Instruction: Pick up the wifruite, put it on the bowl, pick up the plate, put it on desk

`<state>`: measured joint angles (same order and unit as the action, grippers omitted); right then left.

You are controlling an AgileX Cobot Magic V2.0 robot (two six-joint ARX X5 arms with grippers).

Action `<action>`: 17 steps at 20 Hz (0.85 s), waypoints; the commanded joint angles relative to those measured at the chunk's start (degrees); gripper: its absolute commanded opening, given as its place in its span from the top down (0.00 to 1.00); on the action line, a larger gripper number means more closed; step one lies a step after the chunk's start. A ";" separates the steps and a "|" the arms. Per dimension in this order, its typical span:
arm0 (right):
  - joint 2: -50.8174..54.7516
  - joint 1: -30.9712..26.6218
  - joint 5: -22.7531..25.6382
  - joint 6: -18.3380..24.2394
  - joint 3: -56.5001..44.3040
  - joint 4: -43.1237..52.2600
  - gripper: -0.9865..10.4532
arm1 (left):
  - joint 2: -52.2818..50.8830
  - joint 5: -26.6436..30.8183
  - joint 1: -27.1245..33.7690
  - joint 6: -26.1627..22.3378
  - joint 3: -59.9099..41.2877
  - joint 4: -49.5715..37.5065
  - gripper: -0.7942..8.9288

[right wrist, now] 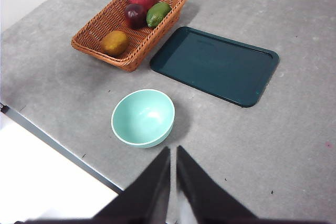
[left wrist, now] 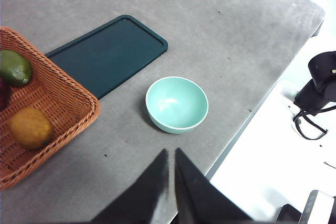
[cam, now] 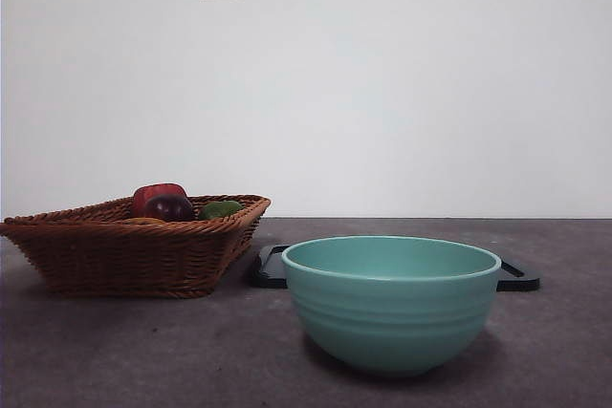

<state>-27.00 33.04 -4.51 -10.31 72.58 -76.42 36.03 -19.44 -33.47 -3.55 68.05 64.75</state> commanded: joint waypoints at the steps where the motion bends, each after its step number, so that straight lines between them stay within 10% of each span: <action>1: -0.17 0.48 0.07 0.46 0.94 -1.57 0.91 | 0.20 -0.09 -0.39 -0.35 0.46 -0.44 0.91; 10: -0.17 0.46 0.04 0.44 0.94 -1.60 0.91 | -0.07 -2.56 7.28 -0.31 -4.11 -2.67 0.91; 17: -0.17 0.46 0.07 0.46 0.94 -1.60 0.91 | -18.73 -1.01 30.29 0.83 -40.24 -39.34 0.91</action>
<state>-27.00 33.04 -4.49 -10.31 72.58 -76.42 17.87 -20.67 -3.27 -3.46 29.32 27.86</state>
